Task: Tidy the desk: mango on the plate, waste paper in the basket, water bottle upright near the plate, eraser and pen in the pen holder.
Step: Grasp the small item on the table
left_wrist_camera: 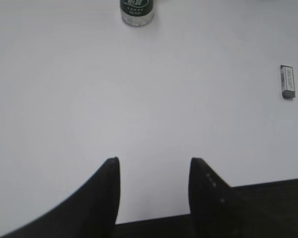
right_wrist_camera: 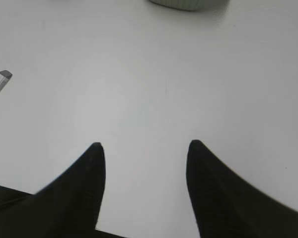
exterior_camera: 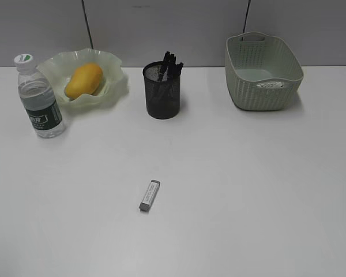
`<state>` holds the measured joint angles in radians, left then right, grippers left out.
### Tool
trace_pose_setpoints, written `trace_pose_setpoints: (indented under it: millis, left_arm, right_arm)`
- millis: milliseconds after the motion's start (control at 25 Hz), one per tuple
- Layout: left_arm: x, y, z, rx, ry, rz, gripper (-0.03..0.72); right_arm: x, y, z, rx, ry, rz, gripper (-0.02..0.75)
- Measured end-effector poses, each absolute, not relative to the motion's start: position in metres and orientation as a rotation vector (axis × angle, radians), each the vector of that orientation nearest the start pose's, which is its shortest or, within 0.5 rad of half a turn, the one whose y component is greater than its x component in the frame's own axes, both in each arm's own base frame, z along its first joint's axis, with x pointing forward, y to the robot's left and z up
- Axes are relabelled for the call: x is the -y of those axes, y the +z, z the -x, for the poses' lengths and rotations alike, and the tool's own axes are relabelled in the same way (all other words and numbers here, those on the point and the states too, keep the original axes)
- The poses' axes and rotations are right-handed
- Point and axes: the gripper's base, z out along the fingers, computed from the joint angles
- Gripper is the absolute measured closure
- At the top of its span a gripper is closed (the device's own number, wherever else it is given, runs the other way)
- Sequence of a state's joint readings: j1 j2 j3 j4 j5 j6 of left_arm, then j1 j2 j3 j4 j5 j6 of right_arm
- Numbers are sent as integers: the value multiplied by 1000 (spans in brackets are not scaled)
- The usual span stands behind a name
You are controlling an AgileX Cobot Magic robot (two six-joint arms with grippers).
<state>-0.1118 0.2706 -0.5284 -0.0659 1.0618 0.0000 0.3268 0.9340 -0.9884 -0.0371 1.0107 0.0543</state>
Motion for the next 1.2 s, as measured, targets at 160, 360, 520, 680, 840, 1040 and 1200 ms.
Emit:
trace_pose_setpoints:
  millis: [160, 360, 520, 680, 840, 1040, 1200]
  left_arm:
    - [9, 282, -34, -2286, -141, -121, 337]
    - [9, 282, -34, -2286, -141, -121, 344]
    - [9, 282, -34, -2286, -141, -121, 352]
    - [9, 281, -34, -2286, -141, -121, 353]
    - [9, 281, -34, -2286, -141, -121, 353]
    - [9, 287, -36, -2250, -142, -119, 353]
    - [11, 303, -49, -2215, -146, -113, 333]
  right_arm:
    - [-36, 356, -116, -2326, 156, 294, 313]
    - [-21, 335, -70, -2240, 181, 265, 314]
    - [-10, 318, -40, -2171, 192, 254, 314]
    - [-4, 305, -22, -2112, 203, 245, 314]
    - [-1, 295, -15, -2101, 194, 243, 314]
    - [0, 294, -14, -2104, 189, 244, 314]
    - [0, 294, -14, -2104, 184, 243, 314]
